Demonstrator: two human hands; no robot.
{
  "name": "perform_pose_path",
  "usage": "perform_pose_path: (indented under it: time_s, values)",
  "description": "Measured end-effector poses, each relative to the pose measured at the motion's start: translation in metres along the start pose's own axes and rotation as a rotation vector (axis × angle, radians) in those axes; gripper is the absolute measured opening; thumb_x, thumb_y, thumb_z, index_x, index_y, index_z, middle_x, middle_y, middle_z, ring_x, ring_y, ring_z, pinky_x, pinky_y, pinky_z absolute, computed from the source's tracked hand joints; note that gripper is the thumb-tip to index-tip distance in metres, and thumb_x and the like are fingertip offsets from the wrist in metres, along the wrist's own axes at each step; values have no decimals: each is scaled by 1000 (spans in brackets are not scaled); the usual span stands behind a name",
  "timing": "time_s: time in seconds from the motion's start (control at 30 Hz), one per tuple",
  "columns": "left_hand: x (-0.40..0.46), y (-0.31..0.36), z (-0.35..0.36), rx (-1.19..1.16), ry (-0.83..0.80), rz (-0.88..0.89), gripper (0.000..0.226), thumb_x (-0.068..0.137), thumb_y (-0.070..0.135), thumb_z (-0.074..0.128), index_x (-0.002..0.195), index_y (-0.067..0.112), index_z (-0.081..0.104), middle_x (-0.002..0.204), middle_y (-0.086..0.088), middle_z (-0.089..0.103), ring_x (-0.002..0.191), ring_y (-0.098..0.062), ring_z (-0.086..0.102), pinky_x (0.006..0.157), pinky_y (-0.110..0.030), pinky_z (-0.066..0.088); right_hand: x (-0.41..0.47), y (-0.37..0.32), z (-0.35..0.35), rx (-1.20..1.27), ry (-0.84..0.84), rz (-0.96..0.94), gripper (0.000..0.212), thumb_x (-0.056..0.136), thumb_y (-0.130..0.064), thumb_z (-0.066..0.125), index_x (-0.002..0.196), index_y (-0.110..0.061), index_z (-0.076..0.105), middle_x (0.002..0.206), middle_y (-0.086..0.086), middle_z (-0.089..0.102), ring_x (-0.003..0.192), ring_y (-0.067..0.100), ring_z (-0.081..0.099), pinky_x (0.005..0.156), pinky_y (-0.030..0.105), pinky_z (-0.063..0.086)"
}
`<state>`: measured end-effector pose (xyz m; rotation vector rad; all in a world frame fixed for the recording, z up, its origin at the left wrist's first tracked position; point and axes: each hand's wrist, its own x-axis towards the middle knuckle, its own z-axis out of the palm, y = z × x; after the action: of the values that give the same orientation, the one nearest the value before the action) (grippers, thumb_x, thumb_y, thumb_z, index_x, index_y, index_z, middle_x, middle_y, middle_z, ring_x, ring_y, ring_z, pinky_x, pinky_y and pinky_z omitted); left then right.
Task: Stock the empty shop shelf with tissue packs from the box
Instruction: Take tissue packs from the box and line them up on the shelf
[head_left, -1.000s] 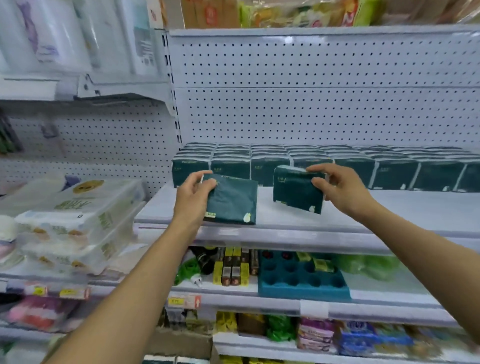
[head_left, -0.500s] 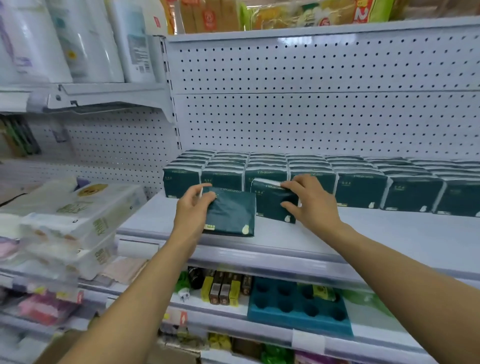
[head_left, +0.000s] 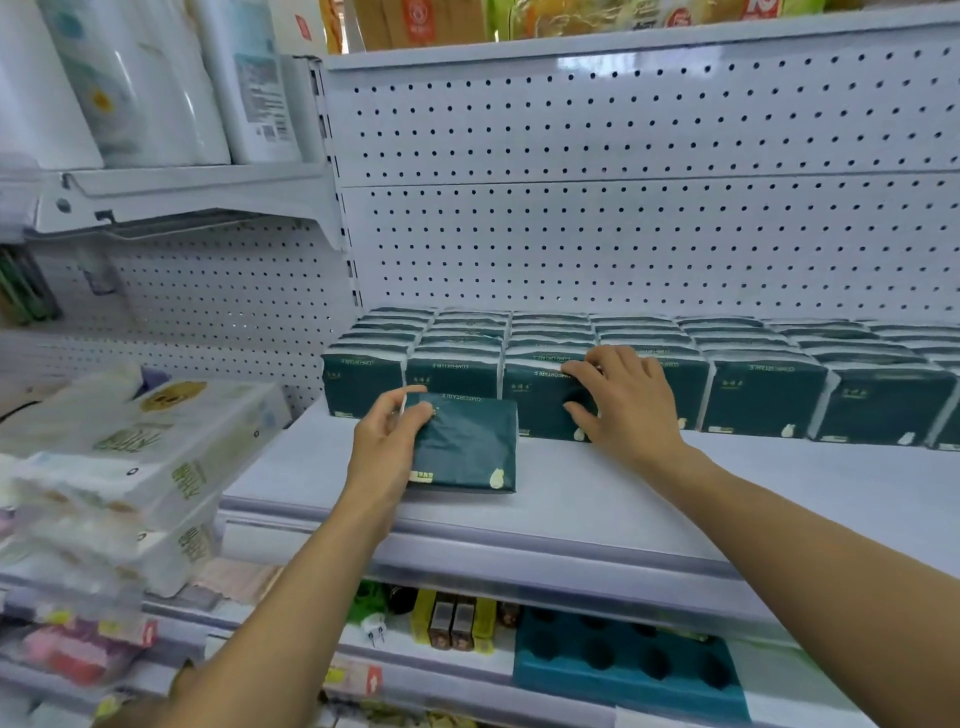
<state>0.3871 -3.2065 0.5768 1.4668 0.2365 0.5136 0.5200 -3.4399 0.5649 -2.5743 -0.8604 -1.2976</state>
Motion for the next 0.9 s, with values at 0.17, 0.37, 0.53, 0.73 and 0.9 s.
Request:
perform_pose_path:
  time_s: [0.17,0.37,0.53,0.73,0.9]
  values:
    - [7,2,2,-14,-59,2,19,98,15,56,115,14,63,93,1,69,74,0,67,61,-16,52,1,-3,3,-23,21,45,43,70,-28,81,110,-19,66,100,4,57,91,26,53,75,38,41]
    - [5,8,16,-1,-284,-24,17,96,15,59,113,18,63,97,-2,73,85,-12,71,66,-23,55,-2,-28,-46,606,-132,271,45,88,-57,56,129,-36,56,113,-10,54,105,9,50,88,27,42]
    - [-4,7,48,123,-462,50,17,97,25,59,114,26,59,108,-6,70,96,-23,68,84,-39,58,-17,-23,-72,925,-461,311,47,76,-41,79,119,-45,60,114,-21,62,106,-3,57,92,27,51]
    - [17,-8,64,888,-208,840,58,94,41,57,145,25,34,149,7,36,132,-13,38,108,-34,32,-58,43,-89,546,-319,248,41,83,-34,73,121,-41,61,105,-15,58,98,6,56,84,35,52]
    - [52,-23,83,1389,-286,1077,98,76,56,73,152,20,22,159,-2,30,147,-23,26,119,-53,20,-66,77,-80,285,-178,232,44,82,-23,76,124,-28,63,111,-8,53,105,9,47,75,37,54]
